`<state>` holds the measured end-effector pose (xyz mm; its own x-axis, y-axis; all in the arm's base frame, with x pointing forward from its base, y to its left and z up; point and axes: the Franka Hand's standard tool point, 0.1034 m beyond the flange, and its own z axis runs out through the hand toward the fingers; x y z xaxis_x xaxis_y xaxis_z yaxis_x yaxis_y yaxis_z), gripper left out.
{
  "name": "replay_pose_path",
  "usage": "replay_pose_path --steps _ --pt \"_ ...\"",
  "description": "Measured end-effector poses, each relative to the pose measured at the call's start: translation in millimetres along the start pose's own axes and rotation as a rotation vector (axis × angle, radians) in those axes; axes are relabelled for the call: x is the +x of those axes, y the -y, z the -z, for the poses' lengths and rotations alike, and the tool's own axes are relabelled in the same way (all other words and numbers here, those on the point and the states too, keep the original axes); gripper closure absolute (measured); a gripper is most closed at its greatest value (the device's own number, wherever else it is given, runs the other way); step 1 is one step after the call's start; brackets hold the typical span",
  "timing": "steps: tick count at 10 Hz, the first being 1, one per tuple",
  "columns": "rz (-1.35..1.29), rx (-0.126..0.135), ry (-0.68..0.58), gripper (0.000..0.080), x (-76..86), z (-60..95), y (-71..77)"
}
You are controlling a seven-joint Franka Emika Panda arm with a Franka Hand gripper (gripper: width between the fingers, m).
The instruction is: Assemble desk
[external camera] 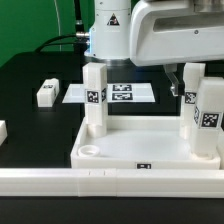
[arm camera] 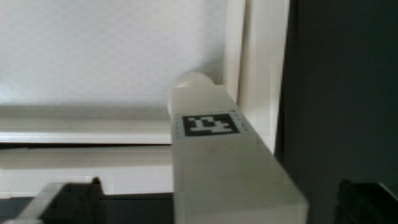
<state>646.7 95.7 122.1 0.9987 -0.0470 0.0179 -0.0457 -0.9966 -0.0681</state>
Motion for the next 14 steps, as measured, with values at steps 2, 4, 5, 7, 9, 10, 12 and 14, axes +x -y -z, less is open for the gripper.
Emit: replay_pose_path --steps 2,4,5,7,9,10,12,14 --pt "-0.001 0.0 0.001 0.0373 -0.3 -0.4 -0.4" --pt "-0.009 0.0 0.001 0.051 -0.3 -0.4 -1.0" --pt "-0.032 0.0 0.001 0.0509 -0.3 -0.4 -1.1" --pt "-0.083 0.0 0.001 0.0509 -0.3 -0.5 -1.2" --pt "-0.223 0.001 0.001 0.0509 -0.3 -0.5 -0.9" --pt "-0.313 0.002 0.001 0.0509 -0.4 -0.7 -0.8" --pt "-0.521 0.006 -0.019 0.0509 1.1 -1.6 -1.2" --pt "-0.709 0.02 -0.055 0.0509 2.2 -2.0 -0.6"
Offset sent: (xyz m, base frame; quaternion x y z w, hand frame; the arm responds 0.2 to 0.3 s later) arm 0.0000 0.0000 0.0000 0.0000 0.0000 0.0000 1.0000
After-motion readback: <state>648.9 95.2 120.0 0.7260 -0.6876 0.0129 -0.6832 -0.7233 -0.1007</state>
